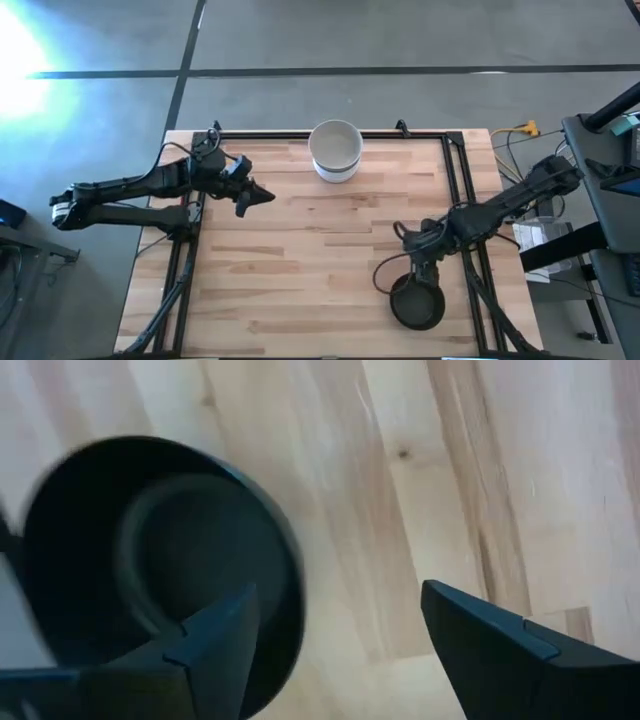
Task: Nest bowls inside each other
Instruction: Stack the black bowl on the stacked gray bowl
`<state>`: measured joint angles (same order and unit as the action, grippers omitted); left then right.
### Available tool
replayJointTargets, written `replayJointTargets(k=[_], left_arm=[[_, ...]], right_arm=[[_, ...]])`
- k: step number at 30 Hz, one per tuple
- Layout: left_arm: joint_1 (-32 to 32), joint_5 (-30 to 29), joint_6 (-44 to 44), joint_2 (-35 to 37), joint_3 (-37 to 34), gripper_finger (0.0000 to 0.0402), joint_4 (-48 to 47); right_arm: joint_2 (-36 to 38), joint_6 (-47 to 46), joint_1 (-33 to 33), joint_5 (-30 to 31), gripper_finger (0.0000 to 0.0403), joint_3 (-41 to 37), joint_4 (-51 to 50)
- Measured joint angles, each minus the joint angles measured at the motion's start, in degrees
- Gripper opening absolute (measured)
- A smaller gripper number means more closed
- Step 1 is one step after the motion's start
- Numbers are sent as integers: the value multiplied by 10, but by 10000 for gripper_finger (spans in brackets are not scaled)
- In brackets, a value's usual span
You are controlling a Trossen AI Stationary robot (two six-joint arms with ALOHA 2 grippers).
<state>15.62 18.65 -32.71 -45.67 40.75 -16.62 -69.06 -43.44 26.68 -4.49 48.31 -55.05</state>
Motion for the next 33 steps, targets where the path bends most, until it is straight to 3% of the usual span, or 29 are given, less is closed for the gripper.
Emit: replayJointTargets(k=[13,20,25,33], left_arm=[[0,6,1,-31,-1,0,0],[0,14,1,-36,-1,0,28],[0,16,1,-36,-1,0,45],[0,16,1,-39,-1,0,61]], right_arm=[[-122,34,16,-35,269,-23,75],[-168,42,16,-69,240,-52,140],[-177,41,16,-116,186,-64,178],[-175,46,14,-120,43,-64,185]])
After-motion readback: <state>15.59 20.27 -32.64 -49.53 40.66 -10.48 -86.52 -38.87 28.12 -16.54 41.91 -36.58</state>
